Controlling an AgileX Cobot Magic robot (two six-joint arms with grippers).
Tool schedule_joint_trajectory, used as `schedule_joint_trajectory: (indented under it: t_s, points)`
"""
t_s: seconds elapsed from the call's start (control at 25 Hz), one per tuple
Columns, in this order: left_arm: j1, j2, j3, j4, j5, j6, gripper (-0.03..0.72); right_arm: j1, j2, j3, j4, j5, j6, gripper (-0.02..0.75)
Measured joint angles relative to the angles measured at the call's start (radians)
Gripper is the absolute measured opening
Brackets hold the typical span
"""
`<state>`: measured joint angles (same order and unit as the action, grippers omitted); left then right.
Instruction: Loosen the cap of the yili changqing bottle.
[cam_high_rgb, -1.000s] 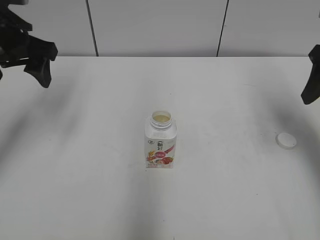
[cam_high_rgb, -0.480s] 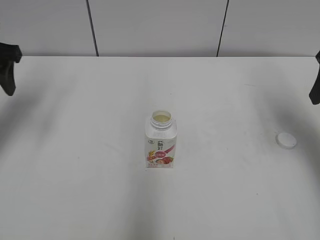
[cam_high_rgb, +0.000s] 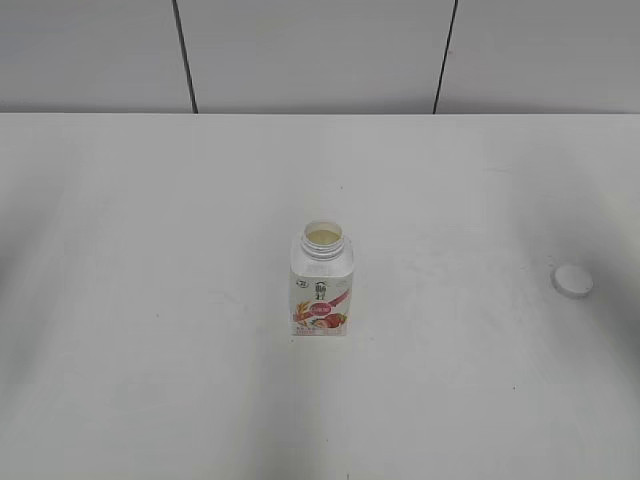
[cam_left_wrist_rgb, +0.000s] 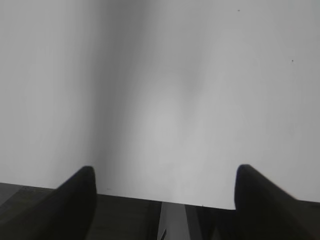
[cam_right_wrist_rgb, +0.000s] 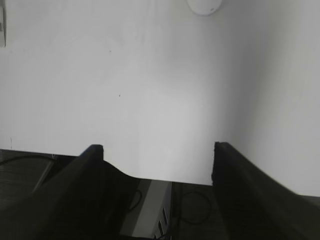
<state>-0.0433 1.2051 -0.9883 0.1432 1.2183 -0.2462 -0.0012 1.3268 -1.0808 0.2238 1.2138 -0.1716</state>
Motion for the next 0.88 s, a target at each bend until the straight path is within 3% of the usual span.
schedule_joint_trajectory:
  t_s: [0.2, 0.52, 0.88]
  points:
    - [0.000, -0.310, 0.134, 0.001, 0.000, 0.005, 0.514, 0.000, -0.164, 0.115, -0.002, 0.003, -0.010, 0.531]
    - [0.000, -0.802, 0.303, -0.021, -0.002, 0.138, 0.512, 0.000, -0.456, 0.282, -0.003, 0.004, -0.020, 0.531]
    - [0.000, -1.132, 0.375, -0.044, -0.039, 0.195, 0.512, 0.000, -0.792, 0.465, -0.005, -0.035, -0.036, 0.531]
